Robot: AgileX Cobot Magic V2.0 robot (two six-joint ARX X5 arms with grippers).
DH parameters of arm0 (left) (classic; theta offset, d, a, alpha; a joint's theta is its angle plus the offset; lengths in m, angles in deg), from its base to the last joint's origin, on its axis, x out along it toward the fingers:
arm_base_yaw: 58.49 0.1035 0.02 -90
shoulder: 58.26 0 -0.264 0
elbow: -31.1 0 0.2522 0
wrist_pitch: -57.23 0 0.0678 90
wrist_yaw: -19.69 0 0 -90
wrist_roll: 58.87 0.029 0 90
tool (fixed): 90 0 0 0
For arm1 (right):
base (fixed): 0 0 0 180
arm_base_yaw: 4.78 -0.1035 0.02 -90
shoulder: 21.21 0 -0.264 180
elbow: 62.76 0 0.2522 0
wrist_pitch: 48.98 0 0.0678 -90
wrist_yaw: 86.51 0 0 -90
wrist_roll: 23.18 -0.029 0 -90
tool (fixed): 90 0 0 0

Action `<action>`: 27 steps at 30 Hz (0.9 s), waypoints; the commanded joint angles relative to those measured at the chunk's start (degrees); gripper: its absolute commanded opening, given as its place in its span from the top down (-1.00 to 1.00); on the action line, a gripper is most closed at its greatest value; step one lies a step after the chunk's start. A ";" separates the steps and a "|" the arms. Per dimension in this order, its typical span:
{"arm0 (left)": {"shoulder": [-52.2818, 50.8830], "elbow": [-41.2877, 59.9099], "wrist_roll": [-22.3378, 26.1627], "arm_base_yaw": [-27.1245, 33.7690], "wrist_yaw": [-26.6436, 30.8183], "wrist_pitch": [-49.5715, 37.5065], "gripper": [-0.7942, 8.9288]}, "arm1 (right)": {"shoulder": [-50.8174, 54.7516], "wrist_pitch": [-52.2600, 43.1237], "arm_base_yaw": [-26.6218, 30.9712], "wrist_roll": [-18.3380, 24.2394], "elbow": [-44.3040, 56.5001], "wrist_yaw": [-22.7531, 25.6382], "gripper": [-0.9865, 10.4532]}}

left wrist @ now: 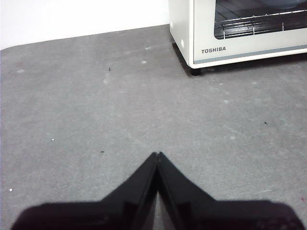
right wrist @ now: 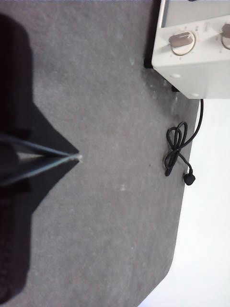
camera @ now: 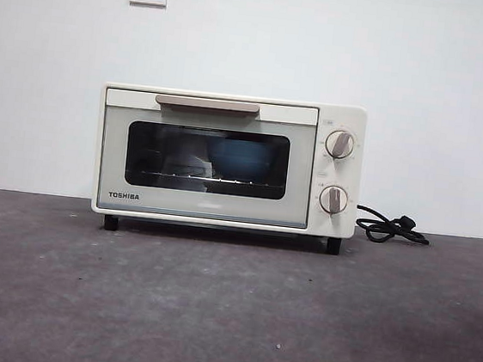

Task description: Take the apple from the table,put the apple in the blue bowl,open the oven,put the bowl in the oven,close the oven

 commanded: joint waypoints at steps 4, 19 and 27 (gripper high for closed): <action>-0.02 0.59 -0.42 -0.07 0.17 -0.22 0.84 | 3.69 1.16 0.11 -0.26 2.03 0.85 0.82; 0.22 0.59 -0.42 -0.07 0.17 -0.20 0.84 | 6.73 3.10 -3.56 -0.26 2.01 4.98 0.82; 0.39 0.59 -0.42 -0.07 0.17 -0.20 0.84 | 6.73 3.13 -4.87 -0.26 2.01 4.76 0.82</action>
